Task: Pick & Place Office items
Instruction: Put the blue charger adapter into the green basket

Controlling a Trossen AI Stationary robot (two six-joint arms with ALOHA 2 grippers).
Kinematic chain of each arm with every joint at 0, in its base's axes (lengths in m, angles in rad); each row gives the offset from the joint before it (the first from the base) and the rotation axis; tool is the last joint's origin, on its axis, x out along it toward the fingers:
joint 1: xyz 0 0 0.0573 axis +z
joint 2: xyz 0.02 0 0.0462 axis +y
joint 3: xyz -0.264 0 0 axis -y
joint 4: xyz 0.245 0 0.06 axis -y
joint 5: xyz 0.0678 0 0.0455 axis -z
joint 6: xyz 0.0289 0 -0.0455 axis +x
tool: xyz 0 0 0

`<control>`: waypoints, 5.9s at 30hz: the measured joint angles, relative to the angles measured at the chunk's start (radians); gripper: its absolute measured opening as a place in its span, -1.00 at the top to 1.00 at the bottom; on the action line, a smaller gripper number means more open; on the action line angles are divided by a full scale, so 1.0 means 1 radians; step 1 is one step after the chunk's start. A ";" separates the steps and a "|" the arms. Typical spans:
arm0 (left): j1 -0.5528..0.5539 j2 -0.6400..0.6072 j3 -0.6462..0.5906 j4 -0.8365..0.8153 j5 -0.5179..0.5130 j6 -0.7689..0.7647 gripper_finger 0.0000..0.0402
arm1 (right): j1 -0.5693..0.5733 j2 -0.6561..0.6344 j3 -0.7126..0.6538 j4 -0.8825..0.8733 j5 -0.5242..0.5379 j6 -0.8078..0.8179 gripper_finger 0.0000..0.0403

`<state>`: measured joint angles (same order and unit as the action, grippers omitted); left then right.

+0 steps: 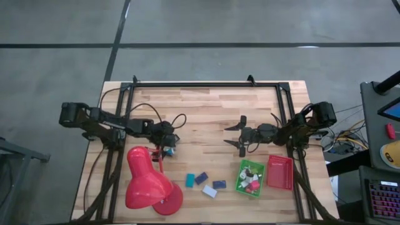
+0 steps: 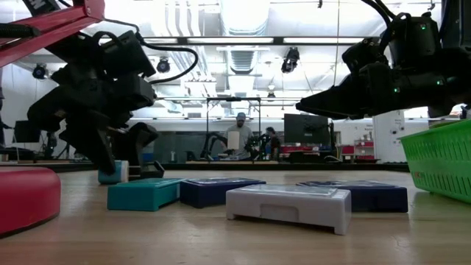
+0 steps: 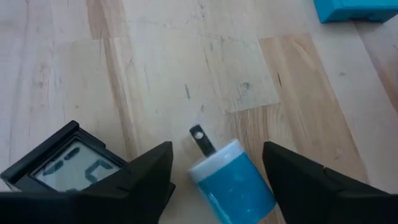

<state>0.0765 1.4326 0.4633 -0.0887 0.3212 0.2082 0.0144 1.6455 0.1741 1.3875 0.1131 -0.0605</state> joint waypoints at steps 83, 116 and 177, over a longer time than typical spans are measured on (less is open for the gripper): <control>-0.055 0.490 0.366 0.933 0.163 0.140 0.29 | 0.000 0.000 0.001 0.000 0.000 0.000 -0.26; -0.156 0.674 0.694 0.866 0.147 0.127 0.29 | 0.000 0.000 0.001 0.000 0.000 0.000 -0.22; -0.278 0.887 1.000 0.671 0.110 0.189 0.29 | 0.000 0.000 -0.002 0.000 -0.043 0.000 -0.23</control>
<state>-0.2015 2.3197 1.4633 0.5825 0.4316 0.3975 0.0147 1.6455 0.1726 1.3872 0.0704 -0.0601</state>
